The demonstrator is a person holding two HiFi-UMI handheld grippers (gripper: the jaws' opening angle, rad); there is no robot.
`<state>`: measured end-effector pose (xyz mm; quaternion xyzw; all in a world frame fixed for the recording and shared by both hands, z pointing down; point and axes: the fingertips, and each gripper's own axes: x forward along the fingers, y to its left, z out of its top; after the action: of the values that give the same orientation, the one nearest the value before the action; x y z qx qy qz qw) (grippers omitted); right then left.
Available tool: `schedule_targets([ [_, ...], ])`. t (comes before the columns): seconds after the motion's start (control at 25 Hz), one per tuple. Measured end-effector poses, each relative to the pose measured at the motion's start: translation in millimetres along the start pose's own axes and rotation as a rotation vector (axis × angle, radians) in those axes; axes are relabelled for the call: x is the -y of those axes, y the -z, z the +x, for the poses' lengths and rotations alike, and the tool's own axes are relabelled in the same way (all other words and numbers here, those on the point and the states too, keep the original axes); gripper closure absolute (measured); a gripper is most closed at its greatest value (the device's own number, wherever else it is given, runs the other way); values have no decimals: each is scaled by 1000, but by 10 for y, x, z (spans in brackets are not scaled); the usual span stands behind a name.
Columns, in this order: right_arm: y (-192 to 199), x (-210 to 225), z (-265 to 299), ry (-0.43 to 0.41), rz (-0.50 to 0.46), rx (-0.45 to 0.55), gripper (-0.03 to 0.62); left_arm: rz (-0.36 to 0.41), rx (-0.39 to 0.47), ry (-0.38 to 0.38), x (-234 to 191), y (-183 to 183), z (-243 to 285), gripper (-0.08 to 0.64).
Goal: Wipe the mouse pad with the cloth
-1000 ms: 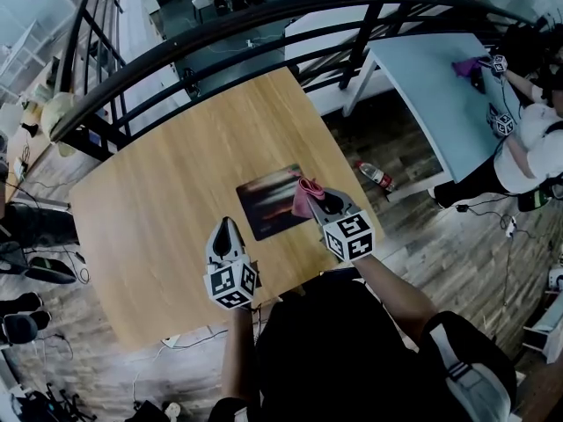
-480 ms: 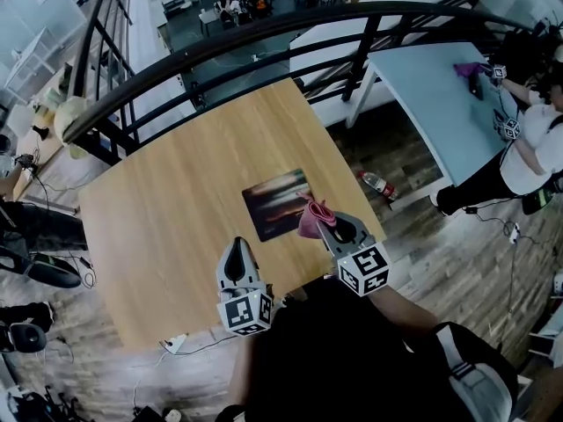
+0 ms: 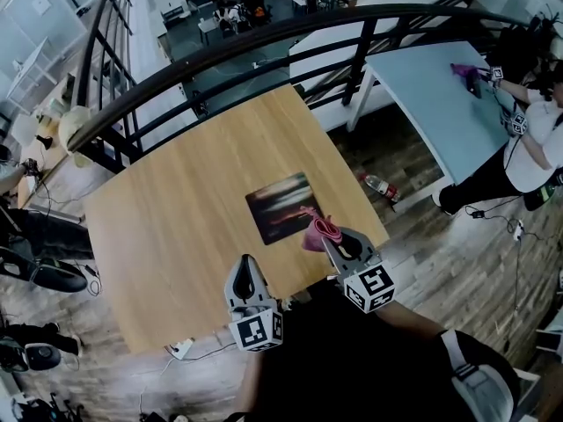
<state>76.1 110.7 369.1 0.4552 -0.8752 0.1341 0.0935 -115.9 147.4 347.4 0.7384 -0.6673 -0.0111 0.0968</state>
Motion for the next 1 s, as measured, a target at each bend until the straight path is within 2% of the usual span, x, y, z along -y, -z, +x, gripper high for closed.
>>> schedule_targets([
  [1.0, 17, -79, 42, 3, -8, -3, 526, 5, -3, 48, 38, -11, 101, 537],
])
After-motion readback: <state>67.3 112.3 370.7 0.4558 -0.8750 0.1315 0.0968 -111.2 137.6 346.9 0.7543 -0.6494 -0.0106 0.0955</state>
